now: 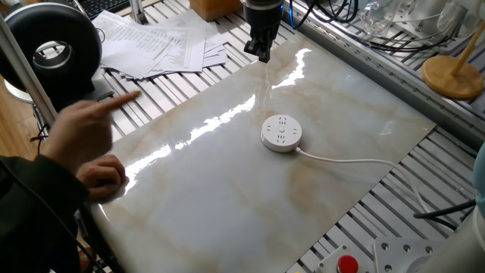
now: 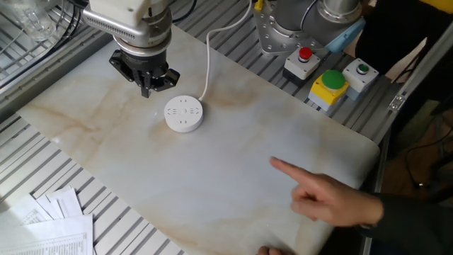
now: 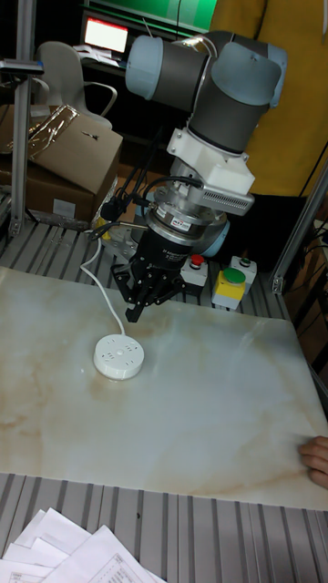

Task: Turn on the power strip by pressing the button

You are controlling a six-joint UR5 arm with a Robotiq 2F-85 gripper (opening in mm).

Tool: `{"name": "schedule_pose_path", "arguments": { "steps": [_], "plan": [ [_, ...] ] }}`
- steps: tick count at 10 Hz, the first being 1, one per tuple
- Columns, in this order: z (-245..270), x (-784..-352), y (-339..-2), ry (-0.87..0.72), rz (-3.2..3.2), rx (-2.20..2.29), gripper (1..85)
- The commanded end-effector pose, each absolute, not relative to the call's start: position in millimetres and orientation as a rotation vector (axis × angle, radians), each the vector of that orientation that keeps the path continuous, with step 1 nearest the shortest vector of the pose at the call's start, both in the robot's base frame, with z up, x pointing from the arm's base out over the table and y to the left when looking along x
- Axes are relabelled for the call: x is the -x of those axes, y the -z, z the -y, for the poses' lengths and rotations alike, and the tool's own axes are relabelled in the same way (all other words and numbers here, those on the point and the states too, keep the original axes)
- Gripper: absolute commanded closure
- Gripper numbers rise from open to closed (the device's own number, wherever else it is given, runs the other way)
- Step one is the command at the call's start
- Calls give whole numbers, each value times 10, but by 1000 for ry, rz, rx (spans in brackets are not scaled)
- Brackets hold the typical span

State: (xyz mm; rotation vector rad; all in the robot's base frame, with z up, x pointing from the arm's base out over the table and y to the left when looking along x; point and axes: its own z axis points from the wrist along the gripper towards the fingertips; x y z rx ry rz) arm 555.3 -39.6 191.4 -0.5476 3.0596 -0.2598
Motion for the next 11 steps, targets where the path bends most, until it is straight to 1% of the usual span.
{"name": "schedule_pose_path", "arguments": {
  "steps": [1,6,7,11],
  "plan": [
    [375,-5559,-1924,244,-3057,546,843],
    [412,-5550,-1934,265,-3060,563,843],
    [285,-5492,-1917,184,-3088,501,843],
    [243,-5356,-1914,143,-3137,479,843]
  ]
}}
